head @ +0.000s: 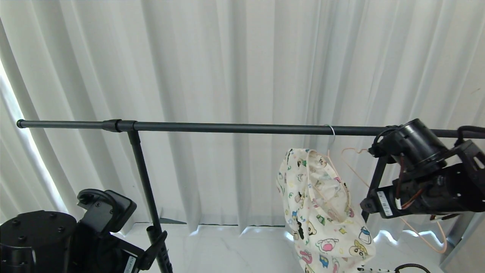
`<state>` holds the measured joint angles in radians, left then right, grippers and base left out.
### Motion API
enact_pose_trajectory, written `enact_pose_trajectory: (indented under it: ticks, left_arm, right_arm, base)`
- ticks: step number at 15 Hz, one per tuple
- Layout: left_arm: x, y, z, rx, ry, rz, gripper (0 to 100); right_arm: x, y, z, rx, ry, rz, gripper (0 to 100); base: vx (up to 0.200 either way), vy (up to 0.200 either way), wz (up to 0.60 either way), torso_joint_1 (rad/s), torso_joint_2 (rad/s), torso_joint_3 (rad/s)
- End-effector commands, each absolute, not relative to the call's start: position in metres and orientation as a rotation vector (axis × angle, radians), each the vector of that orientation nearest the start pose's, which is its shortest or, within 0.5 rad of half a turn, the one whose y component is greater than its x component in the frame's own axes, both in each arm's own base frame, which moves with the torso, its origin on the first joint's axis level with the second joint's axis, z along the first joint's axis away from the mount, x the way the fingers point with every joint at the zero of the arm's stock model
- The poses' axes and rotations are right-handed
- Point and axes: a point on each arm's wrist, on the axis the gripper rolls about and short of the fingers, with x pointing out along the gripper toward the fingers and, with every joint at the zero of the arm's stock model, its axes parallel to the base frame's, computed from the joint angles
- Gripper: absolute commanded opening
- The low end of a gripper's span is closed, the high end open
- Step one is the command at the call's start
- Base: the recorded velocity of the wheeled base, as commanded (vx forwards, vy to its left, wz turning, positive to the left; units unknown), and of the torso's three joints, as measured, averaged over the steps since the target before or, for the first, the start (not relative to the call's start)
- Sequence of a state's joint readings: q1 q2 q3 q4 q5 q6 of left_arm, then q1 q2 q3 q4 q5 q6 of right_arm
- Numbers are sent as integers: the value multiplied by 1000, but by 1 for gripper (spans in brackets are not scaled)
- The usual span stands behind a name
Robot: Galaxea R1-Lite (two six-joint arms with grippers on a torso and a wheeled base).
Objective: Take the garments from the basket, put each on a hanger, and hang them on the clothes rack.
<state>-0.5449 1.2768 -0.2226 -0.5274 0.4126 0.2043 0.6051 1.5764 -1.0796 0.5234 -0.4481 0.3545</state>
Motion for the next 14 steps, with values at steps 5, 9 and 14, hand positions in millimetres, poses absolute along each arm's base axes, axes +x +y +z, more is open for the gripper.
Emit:
enact_pose_trajectory:
  ticks: [5, 9, 14]
  left_arm:
    - [134, -70, 122, 424, 456, -170, 100]
    - [136, -66, 121, 402, 467, -138, 100]
    - [136, -65, 119, 402, 476, -129, 100]
  right_arm:
    - [156, 94, 228, -222, 862, -79, 100]
    - [159, 95, 220, -269, 876, -123, 100]
    - [153, 90, 213, -309, 879, -164, 100]
  base:
    - [-120, 0, 0, -1, 1, 1]
    - [-200, 0, 0, 5, 6, -1]
    - [-200, 0, 0, -2, 0, 7]
